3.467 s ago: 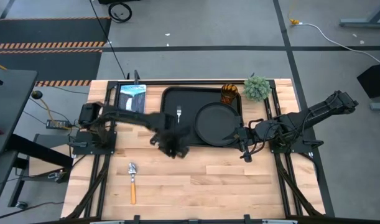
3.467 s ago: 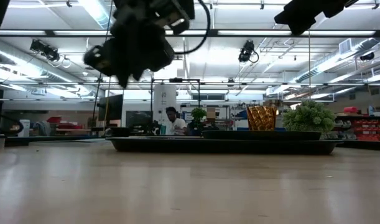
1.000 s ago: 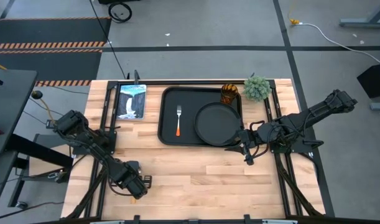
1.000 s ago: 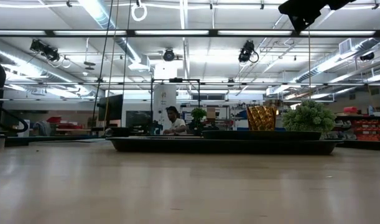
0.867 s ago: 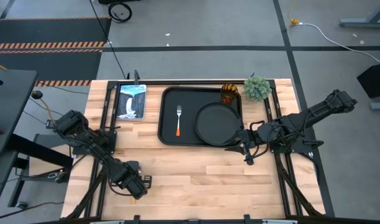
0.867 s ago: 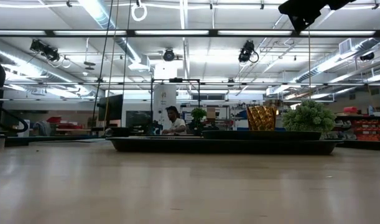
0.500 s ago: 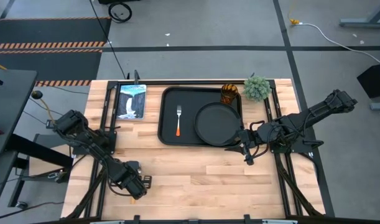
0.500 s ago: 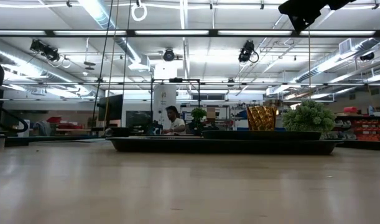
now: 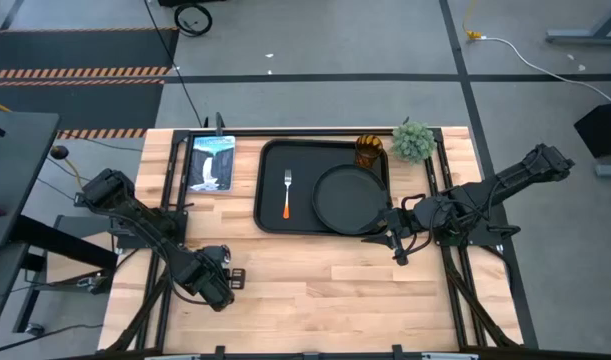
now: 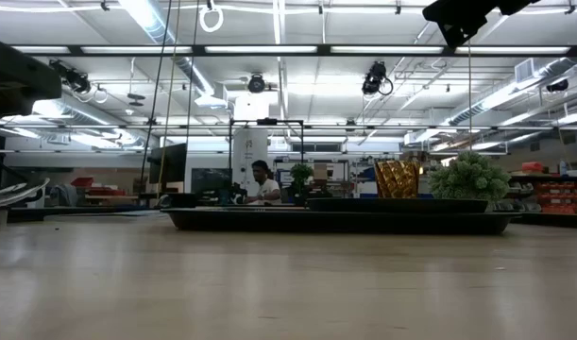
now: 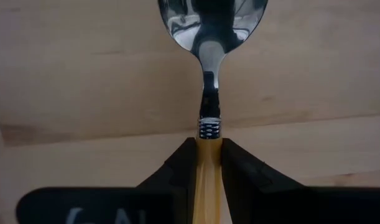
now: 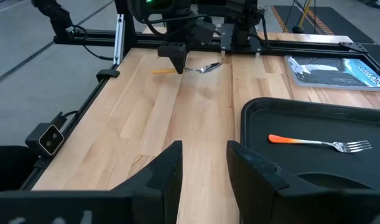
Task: Pick and place plate/cup/fork/spoon on tray
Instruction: Put the yellow spoon on the black tray to the left side of the orange fork
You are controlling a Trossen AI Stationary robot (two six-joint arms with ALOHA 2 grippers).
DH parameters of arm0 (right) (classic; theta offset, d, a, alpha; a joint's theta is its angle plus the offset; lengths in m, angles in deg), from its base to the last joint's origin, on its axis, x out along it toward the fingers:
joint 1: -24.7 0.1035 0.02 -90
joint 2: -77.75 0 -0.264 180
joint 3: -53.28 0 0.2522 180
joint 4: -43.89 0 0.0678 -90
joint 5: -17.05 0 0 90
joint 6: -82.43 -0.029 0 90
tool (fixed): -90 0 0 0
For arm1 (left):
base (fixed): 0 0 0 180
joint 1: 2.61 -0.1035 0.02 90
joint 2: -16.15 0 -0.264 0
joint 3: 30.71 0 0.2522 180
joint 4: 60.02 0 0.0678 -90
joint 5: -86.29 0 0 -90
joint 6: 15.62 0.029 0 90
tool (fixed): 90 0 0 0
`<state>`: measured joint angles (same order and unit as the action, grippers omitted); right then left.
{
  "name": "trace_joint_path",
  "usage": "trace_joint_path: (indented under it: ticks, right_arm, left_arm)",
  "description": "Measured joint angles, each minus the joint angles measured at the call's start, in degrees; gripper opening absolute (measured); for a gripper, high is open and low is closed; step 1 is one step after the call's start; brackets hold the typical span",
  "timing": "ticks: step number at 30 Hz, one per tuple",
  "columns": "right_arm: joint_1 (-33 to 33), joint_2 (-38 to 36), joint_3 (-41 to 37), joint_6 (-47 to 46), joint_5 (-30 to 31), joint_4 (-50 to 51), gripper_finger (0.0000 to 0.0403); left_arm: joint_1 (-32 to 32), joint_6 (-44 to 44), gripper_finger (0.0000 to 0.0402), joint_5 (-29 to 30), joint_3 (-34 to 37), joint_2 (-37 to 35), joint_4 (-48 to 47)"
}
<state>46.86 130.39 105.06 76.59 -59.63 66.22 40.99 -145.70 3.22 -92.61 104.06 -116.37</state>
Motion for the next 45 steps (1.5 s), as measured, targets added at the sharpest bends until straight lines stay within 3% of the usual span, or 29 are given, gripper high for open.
trace_joint_path:
  ticks: [8,29,35,45]
  right_arm:
    - [-0.01,0.00,0.00,0.00,0.00,-0.40,0.0132]
    - [0.01,0.00,0.00,-0.10,0.00,-0.56,0.0132]
    - [0.00,0.00,0.02,0.29,0.00,-1.75,0.0132]
    - [0.01,0.38,0.04,0.31,0.00,-1.34,0.0132]
  left_arm:
    - [-3.06,3.34,0.0063,4.12,-0.09,-2.46,-0.66]
    - [-15.08,20.08,0.0065,7.28,-0.20,-3.00,1.18]
    - [-21.78,28.49,0.0066,11.58,-0.22,-5.00,5.81]
    - [-35.14,45.16,0.0066,10.00,-0.29,-6.46,13.60]
